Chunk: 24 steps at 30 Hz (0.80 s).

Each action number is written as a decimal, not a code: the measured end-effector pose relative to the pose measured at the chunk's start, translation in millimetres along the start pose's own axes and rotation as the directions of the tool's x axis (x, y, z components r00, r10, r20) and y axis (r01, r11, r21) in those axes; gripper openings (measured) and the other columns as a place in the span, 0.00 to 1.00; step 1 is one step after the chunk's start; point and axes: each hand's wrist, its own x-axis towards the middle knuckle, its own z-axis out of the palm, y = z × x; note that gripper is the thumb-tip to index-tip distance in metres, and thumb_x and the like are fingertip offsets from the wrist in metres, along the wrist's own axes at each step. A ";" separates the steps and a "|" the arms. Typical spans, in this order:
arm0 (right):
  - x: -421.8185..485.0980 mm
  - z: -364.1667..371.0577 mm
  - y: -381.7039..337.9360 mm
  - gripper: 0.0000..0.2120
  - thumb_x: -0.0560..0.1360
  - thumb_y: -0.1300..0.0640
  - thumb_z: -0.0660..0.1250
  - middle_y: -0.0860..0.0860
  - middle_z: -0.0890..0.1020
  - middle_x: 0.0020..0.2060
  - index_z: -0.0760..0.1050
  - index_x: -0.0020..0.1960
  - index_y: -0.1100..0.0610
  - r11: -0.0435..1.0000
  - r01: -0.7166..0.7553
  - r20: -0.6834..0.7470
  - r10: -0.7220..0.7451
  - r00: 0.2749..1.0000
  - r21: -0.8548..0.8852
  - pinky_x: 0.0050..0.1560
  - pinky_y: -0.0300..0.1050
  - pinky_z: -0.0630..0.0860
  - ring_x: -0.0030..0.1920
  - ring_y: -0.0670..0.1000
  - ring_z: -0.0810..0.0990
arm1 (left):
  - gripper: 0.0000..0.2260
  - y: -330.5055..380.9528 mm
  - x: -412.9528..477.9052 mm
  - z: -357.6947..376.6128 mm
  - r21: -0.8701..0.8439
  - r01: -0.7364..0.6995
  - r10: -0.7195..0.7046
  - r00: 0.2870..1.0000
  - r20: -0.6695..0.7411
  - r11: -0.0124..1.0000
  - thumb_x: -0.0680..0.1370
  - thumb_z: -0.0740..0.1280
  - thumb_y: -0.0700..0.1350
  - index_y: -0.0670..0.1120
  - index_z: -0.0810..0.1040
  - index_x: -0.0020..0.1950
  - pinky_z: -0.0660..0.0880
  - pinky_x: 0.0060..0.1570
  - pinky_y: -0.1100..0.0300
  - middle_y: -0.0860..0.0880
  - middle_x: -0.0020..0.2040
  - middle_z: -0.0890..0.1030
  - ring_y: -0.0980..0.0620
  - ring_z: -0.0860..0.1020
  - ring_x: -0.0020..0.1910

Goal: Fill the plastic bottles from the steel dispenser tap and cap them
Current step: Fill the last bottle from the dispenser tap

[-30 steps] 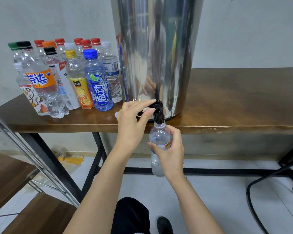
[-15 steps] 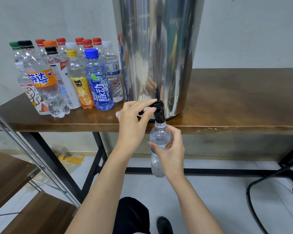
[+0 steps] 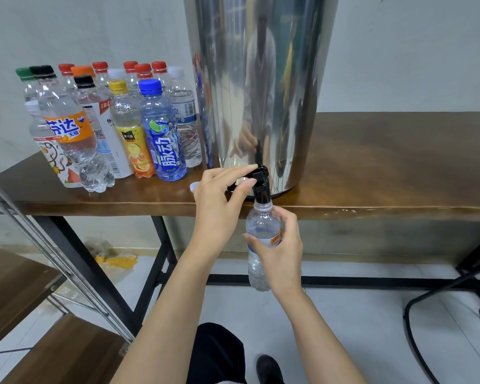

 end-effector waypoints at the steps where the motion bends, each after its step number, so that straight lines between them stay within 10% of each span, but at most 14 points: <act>1: 0.0 -0.1 0.1 0.31 0.67 0.60 0.80 0.40 0.76 0.59 0.68 0.61 0.40 1.000 0.001 0.000 -0.001 1.000 0.000 0.55 0.25 0.69 0.59 0.34 0.73 | 0.11 0.3 -0.2 -0.1 -0.004 0.001 -0.001 1.000 -0.001 1.000 0.75 0.62 0.59 0.67 0.76 0.57 0.68 0.64 0.40 0.70 0.51 0.78 0.57 0.73 0.58; 24: 0.2 -0.5 0.7 0.32 0.67 0.60 0.80 0.41 0.76 0.59 0.68 0.60 0.40 1.000 0.027 -0.006 -0.027 1.000 -0.013 0.54 0.25 0.69 0.59 0.34 0.73 | 0.10 2.0 -1.1 -0.4 -0.011 0.003 -0.003 1.000 -0.005 1.000 0.75 0.62 0.60 0.68 0.76 0.56 0.68 0.64 0.41 0.69 0.51 0.79 0.57 0.73 0.59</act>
